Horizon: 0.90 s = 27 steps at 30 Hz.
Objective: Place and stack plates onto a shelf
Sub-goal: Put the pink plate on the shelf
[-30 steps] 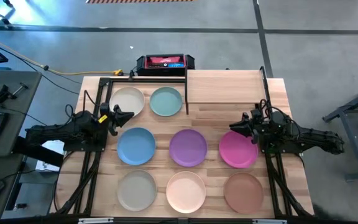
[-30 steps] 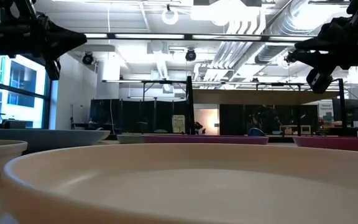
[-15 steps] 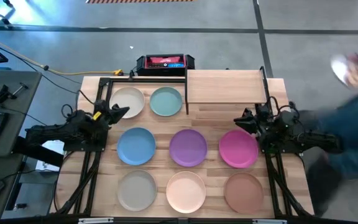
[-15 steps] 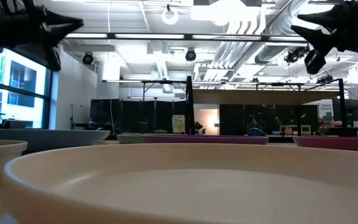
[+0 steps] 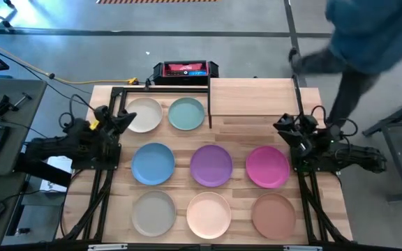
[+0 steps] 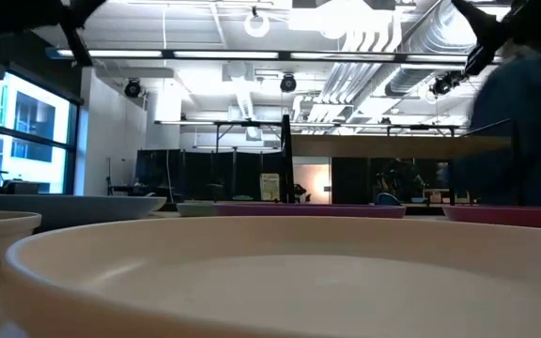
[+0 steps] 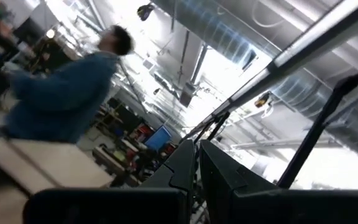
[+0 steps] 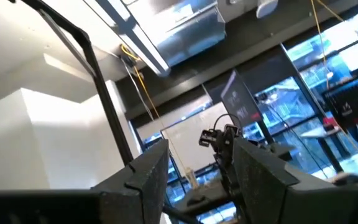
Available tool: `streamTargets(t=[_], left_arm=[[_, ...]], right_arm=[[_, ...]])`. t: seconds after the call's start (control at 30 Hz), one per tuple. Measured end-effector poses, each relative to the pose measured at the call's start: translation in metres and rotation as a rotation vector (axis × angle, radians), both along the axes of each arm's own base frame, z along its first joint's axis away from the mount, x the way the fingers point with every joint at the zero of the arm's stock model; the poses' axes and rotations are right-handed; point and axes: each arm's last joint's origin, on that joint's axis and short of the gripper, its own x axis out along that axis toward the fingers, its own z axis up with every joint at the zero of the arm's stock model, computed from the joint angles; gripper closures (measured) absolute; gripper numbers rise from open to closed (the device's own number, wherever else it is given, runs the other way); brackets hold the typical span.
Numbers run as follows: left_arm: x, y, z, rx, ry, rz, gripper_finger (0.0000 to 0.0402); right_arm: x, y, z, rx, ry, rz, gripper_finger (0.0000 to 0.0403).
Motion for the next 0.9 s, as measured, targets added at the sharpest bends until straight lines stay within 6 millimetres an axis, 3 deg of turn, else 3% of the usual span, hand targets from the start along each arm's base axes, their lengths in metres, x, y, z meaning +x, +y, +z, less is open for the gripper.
streamTargets(t=[0.13,0.4,0.7,0.9], left_arm=[[0.002,-0.001,0.025,0.102,0.017,0.025,0.0385],[0.019,0.000,0.064,0.238,0.109,0.049,0.0385],[0.042,0.002,0.088,0.249,0.305,0.026,0.0385],[0.047,0.002,0.099,0.243,0.390,0.015,0.0385]], right_arm=[[-0.004,0.001,0.021,-0.034,0.035,-0.025,0.0237],[-0.004,0.001,0.066,-0.009,0.399,-0.033,0.0237],[0.006,0.000,0.112,0.152,0.648,0.041,0.0237],[0.017,0.000,0.120,0.296,0.818,0.127,0.0237]])
